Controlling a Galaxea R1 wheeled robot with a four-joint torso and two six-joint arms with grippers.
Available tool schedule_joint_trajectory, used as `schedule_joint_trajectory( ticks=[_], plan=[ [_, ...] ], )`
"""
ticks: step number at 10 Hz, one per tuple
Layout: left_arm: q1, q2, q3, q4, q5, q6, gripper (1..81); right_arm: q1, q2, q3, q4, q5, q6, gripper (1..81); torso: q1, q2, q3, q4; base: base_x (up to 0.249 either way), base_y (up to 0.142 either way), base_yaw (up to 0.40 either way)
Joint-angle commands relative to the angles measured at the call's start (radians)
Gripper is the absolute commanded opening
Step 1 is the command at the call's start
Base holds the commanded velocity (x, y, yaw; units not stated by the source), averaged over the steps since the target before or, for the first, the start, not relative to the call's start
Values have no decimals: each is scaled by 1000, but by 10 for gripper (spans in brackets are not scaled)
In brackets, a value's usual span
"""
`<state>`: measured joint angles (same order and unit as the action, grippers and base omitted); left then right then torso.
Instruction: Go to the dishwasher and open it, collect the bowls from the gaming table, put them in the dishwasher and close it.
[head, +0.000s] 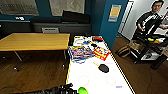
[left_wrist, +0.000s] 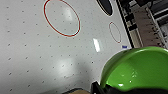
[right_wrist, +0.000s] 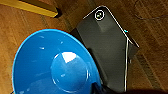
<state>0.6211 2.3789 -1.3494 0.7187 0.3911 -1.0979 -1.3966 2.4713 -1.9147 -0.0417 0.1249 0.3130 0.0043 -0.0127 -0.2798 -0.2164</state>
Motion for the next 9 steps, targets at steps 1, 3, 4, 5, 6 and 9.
schedule_joint_trajectory(
  ticks=[1, 3, 4, 5, 6, 9],
  plan=[
    [96, -213, 165, 182, -178, 6, 10, 14, -42, 16, -10, -11, 3, 10, 0, 0, 0, 0, 0, 0, 0],
    [220, -286, 144, 254, -271, 6, 10, -2, -38, 4, -9, -2, 5, 10, 0, 0, 0, 0, 0, 0, 0],
    [277, -306, 108, 277, -333, 6, 10, -9, -29, -12, -4, 24, 5, 10, 0, 0, 0, 0, 0, 0, 0],
    [337, -317, 42, 304, -422, 6, 10, -13, -12, -33, -3, 33, 5, 10, 0, 0, 0, 0, 0, 0, 0],
    [392, -312, -16, 320, -478, 6, 10, -17, 1, -47, -3, 33, 5, 10, 0, 0, 0, 0, 0, 0, 0],
    [515, -238, -250, 323, -609, 12, 10, -29, 40, -95, -18, 33, 1, 10, 0, 0, 0, 0, 0, 0, 0]
  ],
)
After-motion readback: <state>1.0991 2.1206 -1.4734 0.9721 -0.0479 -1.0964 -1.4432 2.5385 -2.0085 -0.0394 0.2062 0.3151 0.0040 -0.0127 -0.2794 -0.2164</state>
